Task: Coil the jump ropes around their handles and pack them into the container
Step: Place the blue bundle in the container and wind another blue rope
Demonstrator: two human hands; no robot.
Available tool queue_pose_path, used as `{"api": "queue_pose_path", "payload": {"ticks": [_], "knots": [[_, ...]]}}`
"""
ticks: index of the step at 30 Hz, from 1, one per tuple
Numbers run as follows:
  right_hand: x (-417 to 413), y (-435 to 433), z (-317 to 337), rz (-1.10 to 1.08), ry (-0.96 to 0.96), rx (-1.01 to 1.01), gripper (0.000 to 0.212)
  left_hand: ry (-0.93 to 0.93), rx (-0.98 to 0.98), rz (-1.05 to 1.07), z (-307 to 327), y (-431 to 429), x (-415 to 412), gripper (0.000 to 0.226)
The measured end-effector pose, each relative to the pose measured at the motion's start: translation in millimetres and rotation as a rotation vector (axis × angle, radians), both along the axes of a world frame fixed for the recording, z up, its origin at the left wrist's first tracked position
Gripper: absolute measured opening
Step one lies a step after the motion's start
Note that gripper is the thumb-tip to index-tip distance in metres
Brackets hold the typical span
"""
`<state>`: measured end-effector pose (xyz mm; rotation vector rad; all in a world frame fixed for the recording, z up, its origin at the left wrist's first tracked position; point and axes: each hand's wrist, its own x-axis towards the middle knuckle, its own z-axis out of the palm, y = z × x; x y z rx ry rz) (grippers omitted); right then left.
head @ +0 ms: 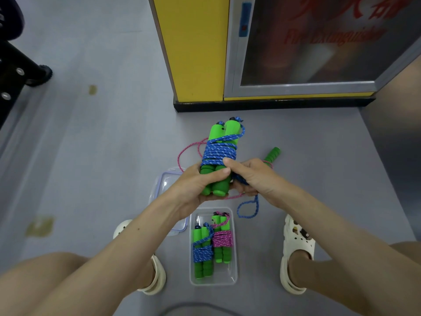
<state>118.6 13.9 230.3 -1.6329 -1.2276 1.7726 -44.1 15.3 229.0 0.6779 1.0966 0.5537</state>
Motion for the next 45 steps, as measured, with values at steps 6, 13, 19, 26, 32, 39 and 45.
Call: {"api": "queue_pose_path", "payload": {"ticks": [6,13,19,26,32,39,45], "knots": [[4,-2,-8,0.066,-0.131,-0.007,0.044,0.398,0.295,-0.023,-10,2,-2,0.058],[4,0,-11,-0.003,0.041,-0.187,0.032,0.673,0.559,-0.09,-10,1,0,0.056],[8,6,-4,-0.095,0.15,-0.25,0.032,0.927,0.677,-0.152,-13,3,-5,0.055],[17,12,-1,-0.115,0.258,-0.334,0.03,1.101,0.944,-0.225,-16,-4,-2,0.048],[19,11,7,-0.101,0.264,-0.301,0.029,1.161,1.039,-0.251,-16,-5,-1,0.043],[13,7,7,-0.106,0.246,-0.335,0.091,1.351,1.206,-0.304,-21,-6,-3,0.051],[4,2,0,-0.172,0.101,-0.305,0.059,1.424,1.444,-0.31,-29,-11,2,0.073]]}}
